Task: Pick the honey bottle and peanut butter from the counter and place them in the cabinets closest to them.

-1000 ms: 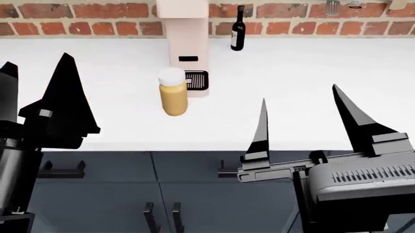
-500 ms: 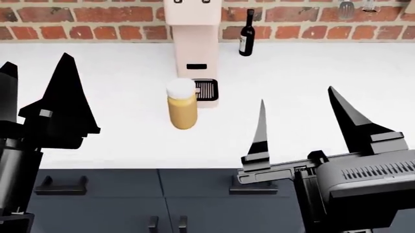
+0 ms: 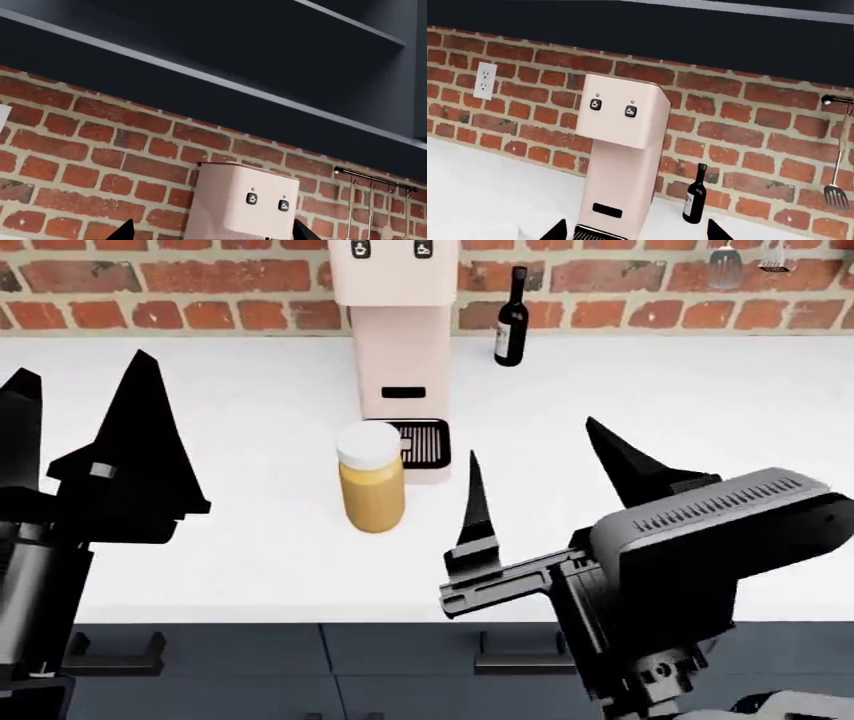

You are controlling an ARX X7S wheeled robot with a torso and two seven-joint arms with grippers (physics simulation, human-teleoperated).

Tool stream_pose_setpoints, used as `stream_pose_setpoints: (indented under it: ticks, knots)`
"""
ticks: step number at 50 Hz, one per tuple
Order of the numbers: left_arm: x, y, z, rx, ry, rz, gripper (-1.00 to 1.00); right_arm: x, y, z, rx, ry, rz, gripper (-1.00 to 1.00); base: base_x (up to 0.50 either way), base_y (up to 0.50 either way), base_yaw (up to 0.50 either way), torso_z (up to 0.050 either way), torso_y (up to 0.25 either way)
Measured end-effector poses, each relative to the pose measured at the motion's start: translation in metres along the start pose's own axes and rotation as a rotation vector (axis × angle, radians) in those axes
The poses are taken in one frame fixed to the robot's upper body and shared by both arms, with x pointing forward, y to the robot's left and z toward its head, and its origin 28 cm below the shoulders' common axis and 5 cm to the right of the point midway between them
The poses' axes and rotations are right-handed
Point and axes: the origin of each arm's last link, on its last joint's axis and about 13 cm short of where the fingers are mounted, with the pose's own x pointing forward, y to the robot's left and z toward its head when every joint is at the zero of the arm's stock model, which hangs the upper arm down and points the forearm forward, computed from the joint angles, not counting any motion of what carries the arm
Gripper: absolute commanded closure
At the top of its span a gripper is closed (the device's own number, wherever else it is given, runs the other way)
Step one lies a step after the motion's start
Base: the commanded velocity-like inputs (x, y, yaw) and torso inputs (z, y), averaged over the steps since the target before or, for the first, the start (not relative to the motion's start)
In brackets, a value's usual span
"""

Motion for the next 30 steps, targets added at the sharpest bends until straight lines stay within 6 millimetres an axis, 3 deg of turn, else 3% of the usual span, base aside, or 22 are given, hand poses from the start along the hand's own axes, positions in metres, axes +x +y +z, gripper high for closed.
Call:
stream_pose_setpoints:
  ticks: [15, 30]
  knots:
    - [0.001, 0.001, -0.002, 0.003, 0.005, 0.005, -1.00, 0.027, 0.023, -0.002, 0.044, 0.106, 0.217, -1.00, 0.00, 0.00, 0.00, 0.000, 0.000]
    - [0.002, 0.001, -0.002, 0.005, 0.005, 0.008, -1.00, 0.040, 0.042, -0.011, 0.042, 0.175, 0.344, -1.00, 0.00, 0.00, 0.00, 0.000, 0.000]
